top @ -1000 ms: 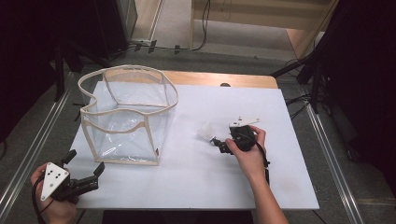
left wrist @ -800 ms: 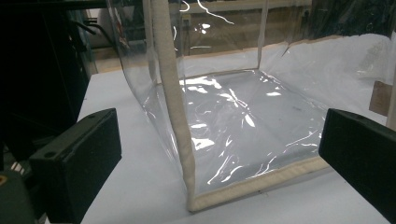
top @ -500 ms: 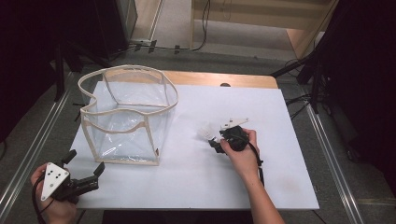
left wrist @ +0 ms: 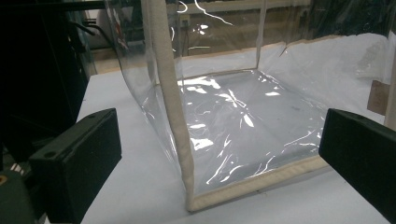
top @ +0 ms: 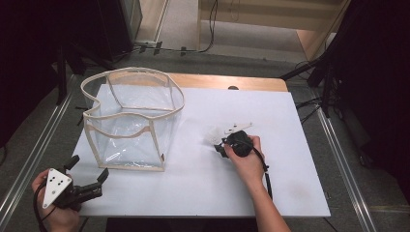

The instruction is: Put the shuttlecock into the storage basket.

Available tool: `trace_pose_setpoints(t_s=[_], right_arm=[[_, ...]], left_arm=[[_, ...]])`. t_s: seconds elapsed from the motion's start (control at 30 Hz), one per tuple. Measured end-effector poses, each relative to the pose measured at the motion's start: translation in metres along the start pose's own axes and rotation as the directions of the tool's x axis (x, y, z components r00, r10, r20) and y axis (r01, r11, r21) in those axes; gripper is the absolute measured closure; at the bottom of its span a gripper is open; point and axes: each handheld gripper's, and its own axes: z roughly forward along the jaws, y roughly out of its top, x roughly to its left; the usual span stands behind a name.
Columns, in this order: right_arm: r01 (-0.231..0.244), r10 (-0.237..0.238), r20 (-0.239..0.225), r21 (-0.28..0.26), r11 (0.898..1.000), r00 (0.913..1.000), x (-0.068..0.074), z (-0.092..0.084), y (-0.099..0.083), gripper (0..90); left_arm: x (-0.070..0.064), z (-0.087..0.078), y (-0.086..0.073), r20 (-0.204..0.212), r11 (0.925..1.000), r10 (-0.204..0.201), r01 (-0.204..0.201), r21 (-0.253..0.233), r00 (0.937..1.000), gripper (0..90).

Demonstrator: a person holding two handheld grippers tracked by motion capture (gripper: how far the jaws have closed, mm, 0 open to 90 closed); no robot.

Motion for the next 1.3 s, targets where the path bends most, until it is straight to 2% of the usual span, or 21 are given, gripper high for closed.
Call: trace_pose_setpoints(t_s=[0.03,0.07,0.3,0.47,0.83,1.3], right_arm=[[0.005,-0.005,-0.009,0.013,1.0,0.9999,0.001,0.002,0.0,61.1],[0.009,-0.009,-0.006,0.011,1.0,0.9999,0.001,0.003,0.0,61.5],[0.01,-0.01,-0.011,0.012,1.0,0.9999,0.0,0.003,-0.001,63.0],[0.007,-0.007,-0.031,0.019,1.0,0.9995,-0.001,0.001,-0.001,63.2],[-0.012,0.011,-0.046,-0.019,1.0,0.9989,-0.001,-0.005,0.0,63.3],[-0.014,0.01,-0.054,-0.064,0.998,0.9985,-0.002,-0.019,0.004,63.3]], left_arm=[[0.0,0.0,0.0,0.0,1.0,-0.001,0.001,0.0,1.0,0.0],[0.0,0.0,0.0,0.0,1.0,-0.001,0.001,0.0,1.0,0.0],[0.0,0.0,0.0,0.0,1.0,0.001,-0.001,0.001,1.0,0.0],[-0.001,0.001,0.0,0.0,1.0,0.005,-0.005,0.001,1.0,0.0],[0.0,0.0,0.0,0.001,1.0,0.004,-0.004,0.001,1.0,0.0],[-0.001,0.0,0.0,-0.003,1.0,0.005,-0.005,0.005,1.0,0.0]])
